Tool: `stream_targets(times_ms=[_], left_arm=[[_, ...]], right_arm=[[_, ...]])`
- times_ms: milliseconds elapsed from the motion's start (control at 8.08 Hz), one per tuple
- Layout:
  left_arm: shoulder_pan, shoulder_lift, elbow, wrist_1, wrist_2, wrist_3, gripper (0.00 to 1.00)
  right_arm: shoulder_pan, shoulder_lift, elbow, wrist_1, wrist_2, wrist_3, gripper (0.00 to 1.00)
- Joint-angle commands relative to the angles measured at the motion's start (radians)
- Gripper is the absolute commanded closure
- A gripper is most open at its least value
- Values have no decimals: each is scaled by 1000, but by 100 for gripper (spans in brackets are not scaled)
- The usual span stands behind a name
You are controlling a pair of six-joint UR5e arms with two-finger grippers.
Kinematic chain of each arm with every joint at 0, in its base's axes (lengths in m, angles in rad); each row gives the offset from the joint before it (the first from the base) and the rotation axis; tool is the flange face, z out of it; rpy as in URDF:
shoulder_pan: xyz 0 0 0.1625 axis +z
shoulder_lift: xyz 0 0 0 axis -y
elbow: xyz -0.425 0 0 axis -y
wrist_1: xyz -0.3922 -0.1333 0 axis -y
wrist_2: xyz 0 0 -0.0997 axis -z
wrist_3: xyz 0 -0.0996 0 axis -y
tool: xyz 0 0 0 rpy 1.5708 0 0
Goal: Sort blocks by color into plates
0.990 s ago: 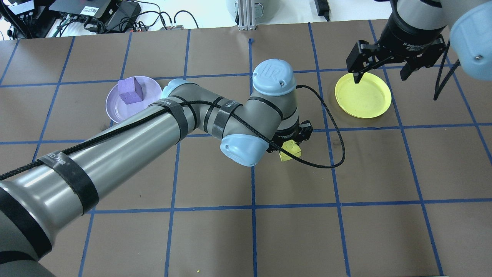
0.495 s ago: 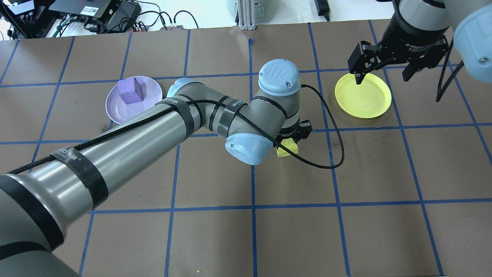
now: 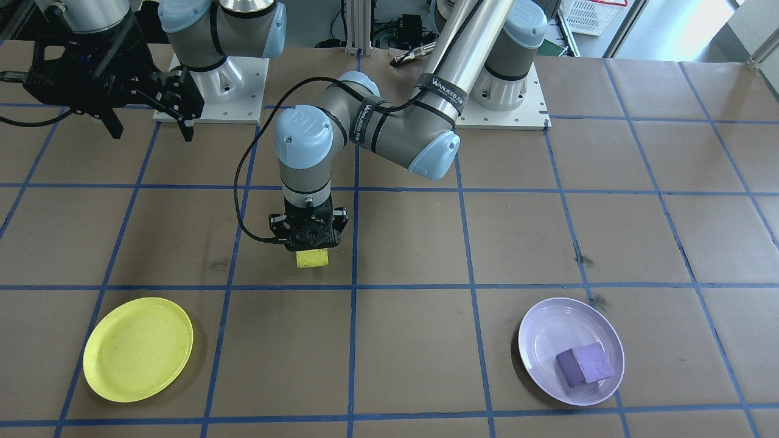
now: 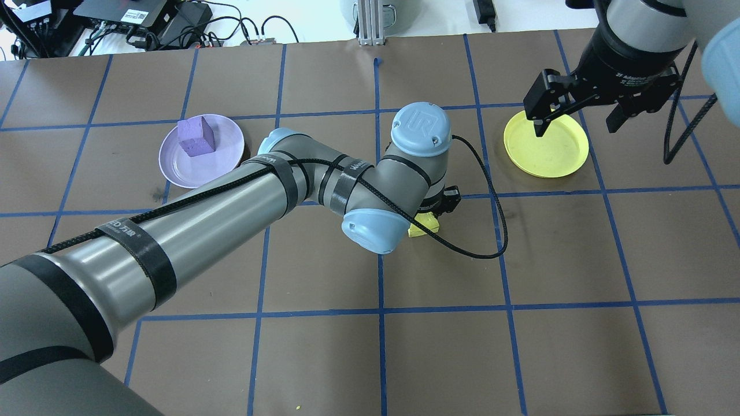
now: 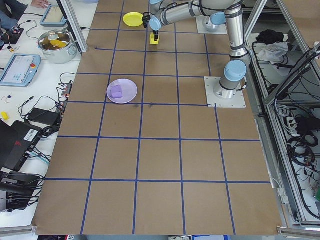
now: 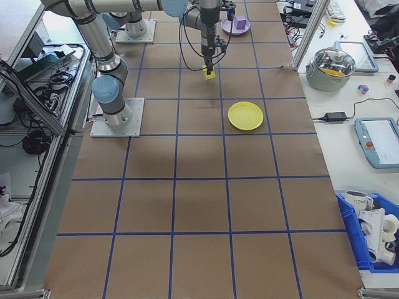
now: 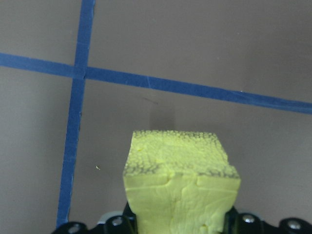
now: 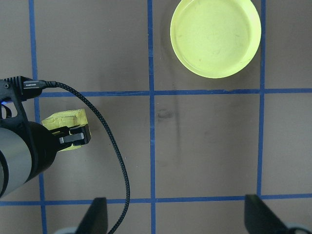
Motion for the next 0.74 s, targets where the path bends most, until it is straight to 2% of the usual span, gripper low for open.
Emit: stream_targets(times_ms=[0,248,619], left_arm=[[-4,-19,-13,45,7,-7,38],[-5,-47,-14,91,10,-6,0],[1,38,0,90,-7,0,0]], right_arm=[[2,0,-2,2,24,-9,0],[2,3,0,-3,17,-10,0],[-1,3,0,-3,20,-6,0]])
